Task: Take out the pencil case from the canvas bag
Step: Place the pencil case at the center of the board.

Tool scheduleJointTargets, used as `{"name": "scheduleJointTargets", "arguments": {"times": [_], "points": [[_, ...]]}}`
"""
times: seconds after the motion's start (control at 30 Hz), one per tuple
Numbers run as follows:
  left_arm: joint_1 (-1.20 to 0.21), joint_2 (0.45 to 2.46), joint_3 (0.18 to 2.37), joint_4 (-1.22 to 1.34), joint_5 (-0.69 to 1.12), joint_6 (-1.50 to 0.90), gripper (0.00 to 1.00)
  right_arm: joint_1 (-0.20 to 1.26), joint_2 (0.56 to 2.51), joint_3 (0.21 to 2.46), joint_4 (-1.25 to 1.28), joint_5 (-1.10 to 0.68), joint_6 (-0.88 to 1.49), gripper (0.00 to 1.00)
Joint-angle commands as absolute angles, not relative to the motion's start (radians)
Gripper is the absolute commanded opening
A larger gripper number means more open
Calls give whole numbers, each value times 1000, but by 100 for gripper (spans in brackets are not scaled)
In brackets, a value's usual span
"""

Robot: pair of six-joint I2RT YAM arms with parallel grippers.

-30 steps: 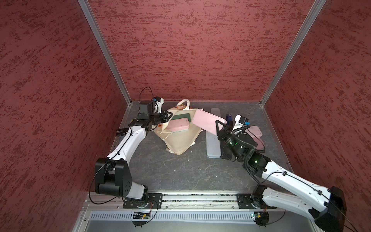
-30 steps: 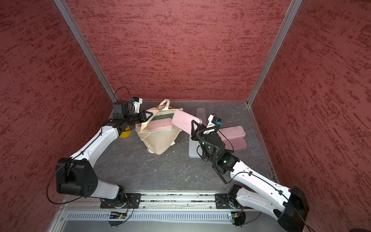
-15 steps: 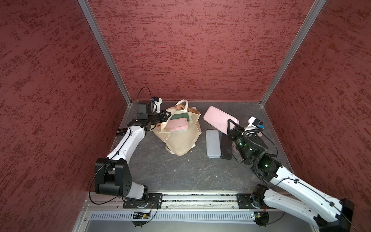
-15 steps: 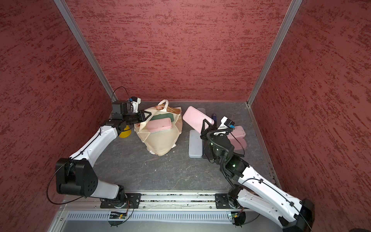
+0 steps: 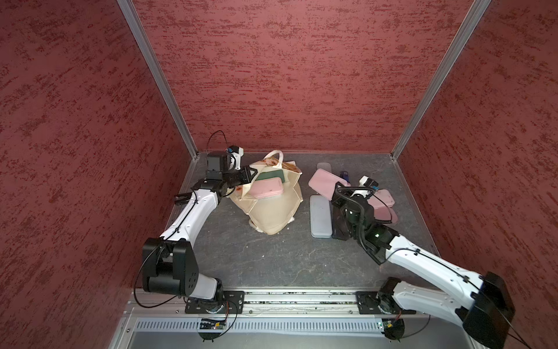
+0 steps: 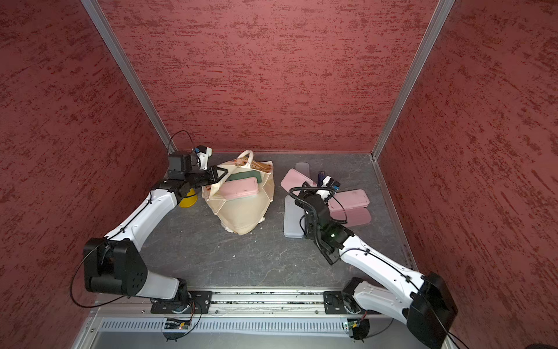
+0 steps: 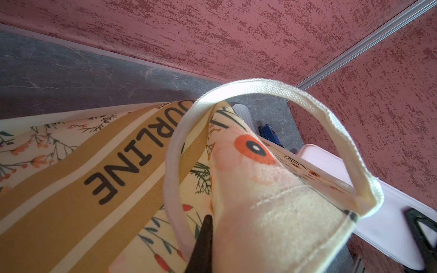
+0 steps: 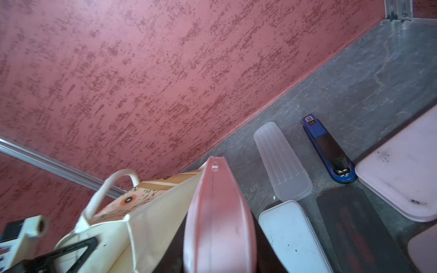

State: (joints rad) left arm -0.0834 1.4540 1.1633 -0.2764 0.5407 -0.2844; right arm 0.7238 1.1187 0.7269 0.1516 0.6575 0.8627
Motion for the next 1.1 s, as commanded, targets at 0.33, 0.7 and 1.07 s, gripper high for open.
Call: {"name": "scheduleJointTargets", "arguments": {"times": [0.33, 0.7, 1.07], "points": [[-85, 1446, 1170, -278, 551, -301, 0, 643, 1163, 712, 316, 569, 963, 0], [-86, 1454, 1172, -282, 549, -299, 0, 641, 821, 551, 62, 224, 956, 0], [-94, 1458, 1172, -284, 542, -293, 0, 641, 754, 451, -122, -101, 1001, 0]]}}
